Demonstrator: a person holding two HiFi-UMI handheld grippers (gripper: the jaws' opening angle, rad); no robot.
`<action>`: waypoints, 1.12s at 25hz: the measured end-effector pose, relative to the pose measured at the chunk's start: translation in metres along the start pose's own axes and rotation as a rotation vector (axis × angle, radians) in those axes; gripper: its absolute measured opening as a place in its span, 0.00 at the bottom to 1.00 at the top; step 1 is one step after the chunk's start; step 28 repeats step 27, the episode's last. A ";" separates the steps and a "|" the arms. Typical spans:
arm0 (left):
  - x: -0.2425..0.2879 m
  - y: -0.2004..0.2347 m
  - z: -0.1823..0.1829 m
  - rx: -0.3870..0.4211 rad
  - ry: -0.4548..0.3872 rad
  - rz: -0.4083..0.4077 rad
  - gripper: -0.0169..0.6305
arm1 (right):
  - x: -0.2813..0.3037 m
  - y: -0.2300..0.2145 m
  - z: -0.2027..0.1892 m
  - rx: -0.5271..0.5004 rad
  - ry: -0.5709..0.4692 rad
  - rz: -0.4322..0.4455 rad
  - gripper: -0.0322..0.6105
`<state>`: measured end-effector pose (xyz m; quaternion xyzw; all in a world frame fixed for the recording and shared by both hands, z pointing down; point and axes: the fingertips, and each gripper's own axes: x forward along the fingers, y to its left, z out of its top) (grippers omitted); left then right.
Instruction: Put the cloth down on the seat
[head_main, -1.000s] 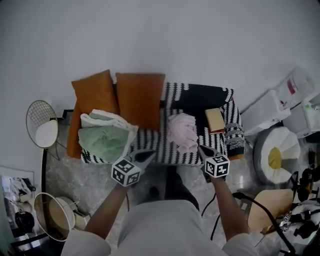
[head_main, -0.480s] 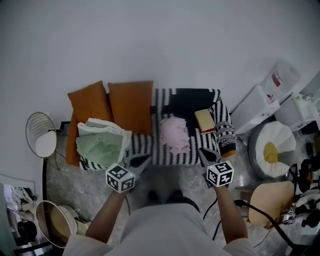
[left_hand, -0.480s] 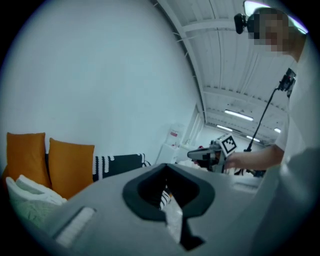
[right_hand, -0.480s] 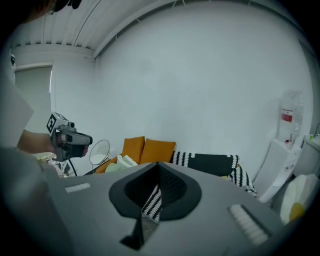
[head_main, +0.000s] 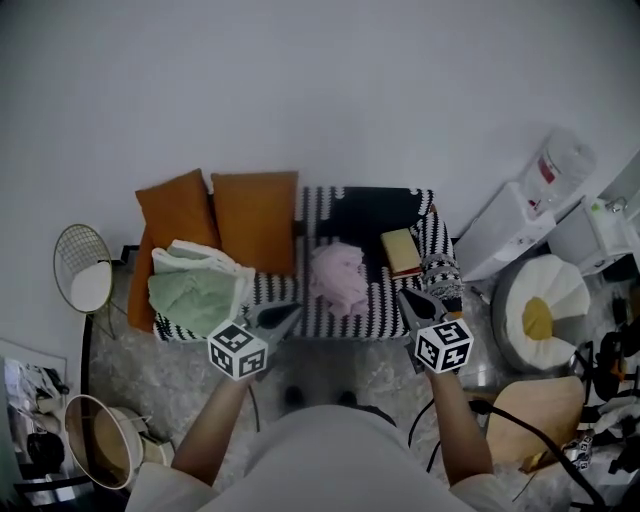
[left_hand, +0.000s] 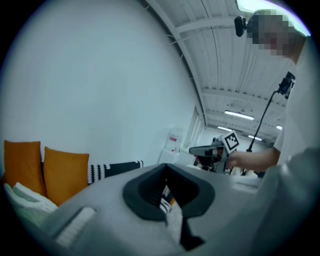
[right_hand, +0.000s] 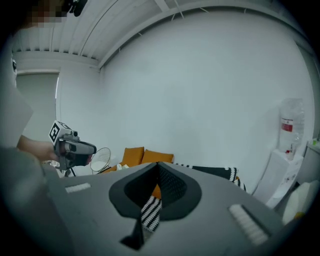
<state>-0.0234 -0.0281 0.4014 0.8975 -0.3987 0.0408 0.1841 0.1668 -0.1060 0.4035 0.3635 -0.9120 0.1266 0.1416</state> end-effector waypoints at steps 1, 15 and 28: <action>0.004 -0.003 0.000 0.003 -0.003 0.000 0.03 | -0.002 -0.003 0.001 -0.010 -0.002 0.004 0.06; 0.029 -0.020 0.000 -0.018 -0.034 0.033 0.03 | -0.009 -0.024 0.003 0.022 -0.022 0.023 0.06; 0.030 -0.012 0.001 -0.002 -0.013 0.044 0.03 | -0.001 -0.021 0.003 -0.003 -0.016 0.040 0.06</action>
